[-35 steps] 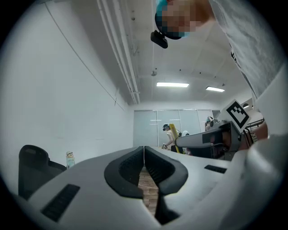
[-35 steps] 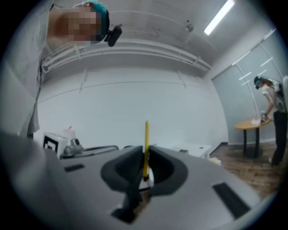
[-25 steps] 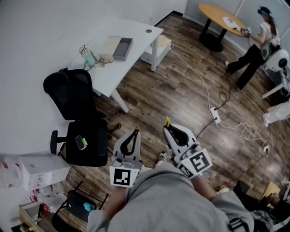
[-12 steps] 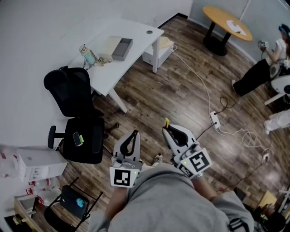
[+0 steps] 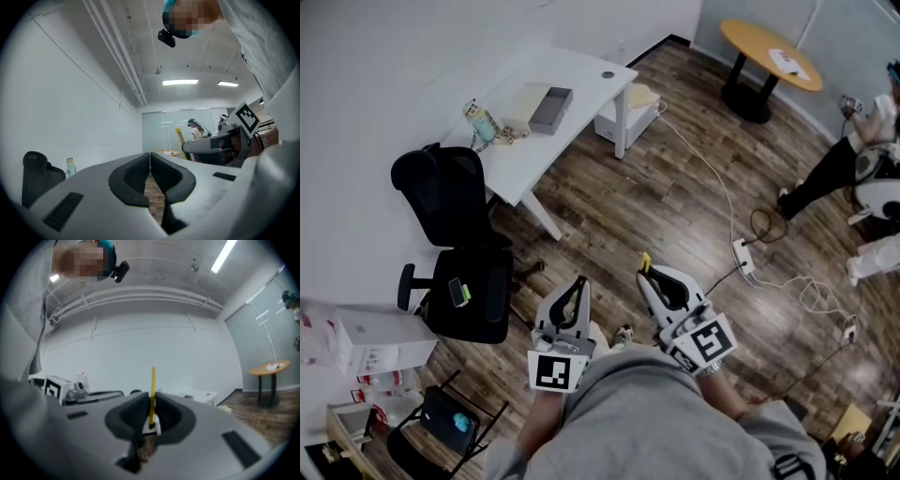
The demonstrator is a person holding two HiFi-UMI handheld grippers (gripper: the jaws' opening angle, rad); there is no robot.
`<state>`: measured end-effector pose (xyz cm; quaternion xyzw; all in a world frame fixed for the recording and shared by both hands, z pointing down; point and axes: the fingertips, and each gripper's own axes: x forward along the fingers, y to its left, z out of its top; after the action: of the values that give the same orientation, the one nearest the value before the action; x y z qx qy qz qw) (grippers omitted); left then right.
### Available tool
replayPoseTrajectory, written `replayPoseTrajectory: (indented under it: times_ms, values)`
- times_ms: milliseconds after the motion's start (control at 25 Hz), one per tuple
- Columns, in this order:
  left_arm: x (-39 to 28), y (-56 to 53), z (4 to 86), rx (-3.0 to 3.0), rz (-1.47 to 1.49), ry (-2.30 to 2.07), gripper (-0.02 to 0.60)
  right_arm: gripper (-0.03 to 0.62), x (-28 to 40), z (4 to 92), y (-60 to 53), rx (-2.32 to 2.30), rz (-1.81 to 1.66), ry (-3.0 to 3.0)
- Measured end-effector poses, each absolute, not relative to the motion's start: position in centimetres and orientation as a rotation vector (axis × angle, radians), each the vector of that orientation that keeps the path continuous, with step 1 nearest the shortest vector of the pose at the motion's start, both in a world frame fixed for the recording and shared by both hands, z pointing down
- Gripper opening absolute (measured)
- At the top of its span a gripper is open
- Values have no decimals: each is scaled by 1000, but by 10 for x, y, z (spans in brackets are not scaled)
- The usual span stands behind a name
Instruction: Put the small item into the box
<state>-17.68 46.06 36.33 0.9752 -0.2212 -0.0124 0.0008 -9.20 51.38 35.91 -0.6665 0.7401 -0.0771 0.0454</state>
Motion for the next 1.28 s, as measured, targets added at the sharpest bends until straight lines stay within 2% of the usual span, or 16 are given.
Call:
replayPoseTrajectory:
  times_ms: [320,1280]
  values:
    - [-165,447,373,3052,-16,-659,37,66,-83,366,501,-2066,-248,2249]
    - [-61,317,377,3053,-51,-406,37,66,2,377,383,-2232,-325,2101]
